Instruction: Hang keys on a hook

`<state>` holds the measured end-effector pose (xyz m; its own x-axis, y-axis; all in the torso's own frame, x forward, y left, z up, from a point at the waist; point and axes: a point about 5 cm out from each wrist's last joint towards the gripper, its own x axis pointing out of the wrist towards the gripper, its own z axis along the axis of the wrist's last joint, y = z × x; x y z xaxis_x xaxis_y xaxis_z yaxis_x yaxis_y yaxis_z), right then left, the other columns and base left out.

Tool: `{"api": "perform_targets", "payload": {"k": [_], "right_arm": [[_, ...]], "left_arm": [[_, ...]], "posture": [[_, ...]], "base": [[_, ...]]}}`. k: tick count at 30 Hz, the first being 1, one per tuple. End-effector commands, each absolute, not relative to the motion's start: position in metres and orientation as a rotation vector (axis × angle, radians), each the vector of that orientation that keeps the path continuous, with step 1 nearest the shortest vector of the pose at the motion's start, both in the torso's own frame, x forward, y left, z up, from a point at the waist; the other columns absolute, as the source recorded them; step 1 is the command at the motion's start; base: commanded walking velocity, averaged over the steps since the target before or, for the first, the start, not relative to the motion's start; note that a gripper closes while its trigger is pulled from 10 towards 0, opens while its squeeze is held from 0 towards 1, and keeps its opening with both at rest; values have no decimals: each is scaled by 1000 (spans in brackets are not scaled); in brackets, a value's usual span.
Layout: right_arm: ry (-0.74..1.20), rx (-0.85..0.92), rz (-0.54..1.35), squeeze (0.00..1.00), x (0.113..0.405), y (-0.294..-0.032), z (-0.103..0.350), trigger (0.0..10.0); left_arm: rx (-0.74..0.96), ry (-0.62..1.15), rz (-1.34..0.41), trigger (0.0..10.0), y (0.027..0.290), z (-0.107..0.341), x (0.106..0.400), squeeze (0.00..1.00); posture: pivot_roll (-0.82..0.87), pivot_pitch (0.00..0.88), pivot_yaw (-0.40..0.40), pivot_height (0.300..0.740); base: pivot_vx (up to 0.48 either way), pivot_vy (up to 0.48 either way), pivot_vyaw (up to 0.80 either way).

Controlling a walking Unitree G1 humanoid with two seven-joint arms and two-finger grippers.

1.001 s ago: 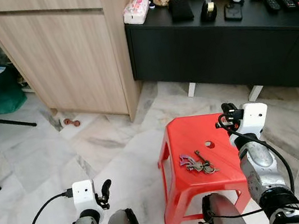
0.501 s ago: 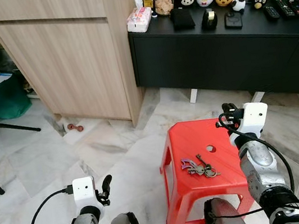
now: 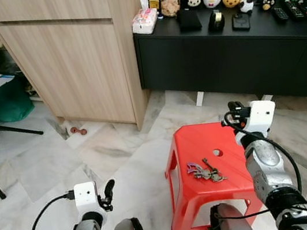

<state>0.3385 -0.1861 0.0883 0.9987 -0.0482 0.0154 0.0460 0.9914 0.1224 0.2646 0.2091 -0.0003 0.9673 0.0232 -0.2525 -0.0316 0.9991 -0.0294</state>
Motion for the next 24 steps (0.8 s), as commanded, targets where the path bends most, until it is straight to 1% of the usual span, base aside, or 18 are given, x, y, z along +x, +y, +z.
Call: {"api": "perform_targets", "payload": {"k": [1, 24], "right_arm": [[-8, 119, -55, 0, 339, -189, 88, 10000], [15, 114, -59, 0, 339, -189, 86, 10000]], "left_arm": [[-43, 259, 37, 10000, 210, -3, 262, 0], [-47, 243, 23, 10000, 207, -1, 263, 0]], "posture": [[6, 55, -18, 591], [4, 60, -13, 591]], "base": [[-244, 0, 0], [-248, 0, 0]]}}
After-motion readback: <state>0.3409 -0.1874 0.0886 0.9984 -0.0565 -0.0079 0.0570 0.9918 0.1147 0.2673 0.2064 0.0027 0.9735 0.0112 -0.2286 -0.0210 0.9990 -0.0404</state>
